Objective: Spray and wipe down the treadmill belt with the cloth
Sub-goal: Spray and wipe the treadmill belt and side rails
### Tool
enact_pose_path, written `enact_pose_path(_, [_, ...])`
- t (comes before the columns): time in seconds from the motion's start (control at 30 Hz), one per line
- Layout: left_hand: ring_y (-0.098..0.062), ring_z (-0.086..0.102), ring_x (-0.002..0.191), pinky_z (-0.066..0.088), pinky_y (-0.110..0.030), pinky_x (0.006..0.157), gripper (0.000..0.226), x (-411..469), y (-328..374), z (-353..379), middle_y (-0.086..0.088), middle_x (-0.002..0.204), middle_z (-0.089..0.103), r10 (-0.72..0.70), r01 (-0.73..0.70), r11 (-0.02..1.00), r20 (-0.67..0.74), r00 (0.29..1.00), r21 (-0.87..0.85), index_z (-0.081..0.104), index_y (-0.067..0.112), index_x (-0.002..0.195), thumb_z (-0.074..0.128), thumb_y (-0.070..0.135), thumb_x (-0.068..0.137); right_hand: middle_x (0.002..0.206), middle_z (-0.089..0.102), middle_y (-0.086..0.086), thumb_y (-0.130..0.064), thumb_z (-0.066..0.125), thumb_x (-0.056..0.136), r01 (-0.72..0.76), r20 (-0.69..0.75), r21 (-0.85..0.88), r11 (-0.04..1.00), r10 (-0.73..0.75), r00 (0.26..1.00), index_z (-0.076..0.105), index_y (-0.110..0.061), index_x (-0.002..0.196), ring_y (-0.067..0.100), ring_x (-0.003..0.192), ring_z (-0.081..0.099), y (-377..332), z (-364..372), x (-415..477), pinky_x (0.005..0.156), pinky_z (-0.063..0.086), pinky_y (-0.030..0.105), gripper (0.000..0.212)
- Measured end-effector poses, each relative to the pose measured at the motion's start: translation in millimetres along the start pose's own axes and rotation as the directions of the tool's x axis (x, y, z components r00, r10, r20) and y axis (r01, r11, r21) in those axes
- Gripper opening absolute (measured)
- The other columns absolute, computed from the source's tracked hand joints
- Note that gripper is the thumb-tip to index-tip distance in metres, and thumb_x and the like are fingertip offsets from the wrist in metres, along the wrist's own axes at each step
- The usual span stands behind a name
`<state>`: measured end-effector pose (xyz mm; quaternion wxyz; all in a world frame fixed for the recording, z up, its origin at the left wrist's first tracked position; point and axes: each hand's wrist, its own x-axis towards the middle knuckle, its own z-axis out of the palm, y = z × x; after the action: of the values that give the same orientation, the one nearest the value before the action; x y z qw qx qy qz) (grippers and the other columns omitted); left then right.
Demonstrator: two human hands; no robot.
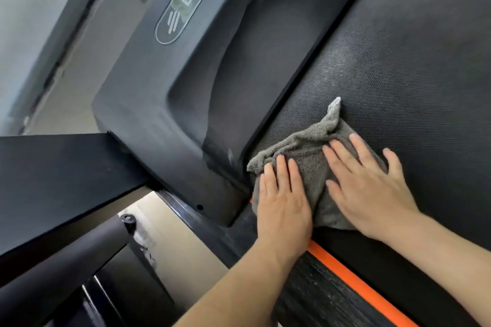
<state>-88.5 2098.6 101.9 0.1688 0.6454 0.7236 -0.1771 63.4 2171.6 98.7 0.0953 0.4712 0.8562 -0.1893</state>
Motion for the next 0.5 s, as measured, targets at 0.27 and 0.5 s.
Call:
enact_pose_path(0.27, [-0.047,-0.009,0.148,0.002,-0.055,0.122,0.075,0,-10,11,-0.025,0.162,0.003,0.181,-0.183,0.983,-0.053,0.982,-0.032,0.007,0.001,0.156,0.024,0.034,0.091,0.154,0.043,0.009,-0.039,0.032,0.093,0.154,-0.119,-0.117,0.981,-0.168,0.979,0.045,-0.005,0.147,0.029,0.144,0.036,27,2,-12,0.108,0.023,0.066,0.065])
enact_pose_path(0.5, [-0.038,0.010,0.151,0.025,-0.046,0.118,0.069,52,-60,-8,-0.018,0.163,0.016,0.168,-0.162,0.986,-0.222,0.961,0.047,0.020,-0.001,0.154,0.025,0.039,0.098,0.166,0.009,-0.006,-0.046,0.007,0.096,0.024,-0.069,-0.120,0.993,-0.032,0.997,0.014,-0.019,0.158,0.018,0.153,0.006,13,2,42,0.115,0.008,0.060,0.069])
